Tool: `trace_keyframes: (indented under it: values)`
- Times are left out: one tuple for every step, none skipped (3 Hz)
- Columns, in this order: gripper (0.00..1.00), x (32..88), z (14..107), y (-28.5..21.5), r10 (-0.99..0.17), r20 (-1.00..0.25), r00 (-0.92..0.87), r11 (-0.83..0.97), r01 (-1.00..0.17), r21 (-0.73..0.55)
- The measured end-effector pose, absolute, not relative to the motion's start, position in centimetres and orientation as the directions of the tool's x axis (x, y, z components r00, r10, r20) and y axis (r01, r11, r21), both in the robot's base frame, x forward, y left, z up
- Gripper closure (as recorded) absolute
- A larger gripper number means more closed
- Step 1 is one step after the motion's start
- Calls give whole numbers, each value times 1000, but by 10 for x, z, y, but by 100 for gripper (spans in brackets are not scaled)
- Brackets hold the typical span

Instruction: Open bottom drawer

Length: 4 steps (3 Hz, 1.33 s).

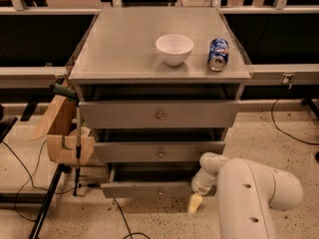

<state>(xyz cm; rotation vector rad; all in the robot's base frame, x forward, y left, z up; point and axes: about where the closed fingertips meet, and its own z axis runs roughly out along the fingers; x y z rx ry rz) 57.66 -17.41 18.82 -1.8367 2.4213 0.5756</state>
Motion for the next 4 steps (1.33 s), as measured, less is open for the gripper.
trace_keyframes:
  values:
    - [0,578,189,-174,-920,-259,-294,226,-938,262]
    - [19,576,189,-175,-922,-255,-293,224,-938,266]
    - [42,579,191,-175,-922,-255,-293,224,-938,266]
    - [73,584,194,-175,-922,-255,-293,224,-938,266]
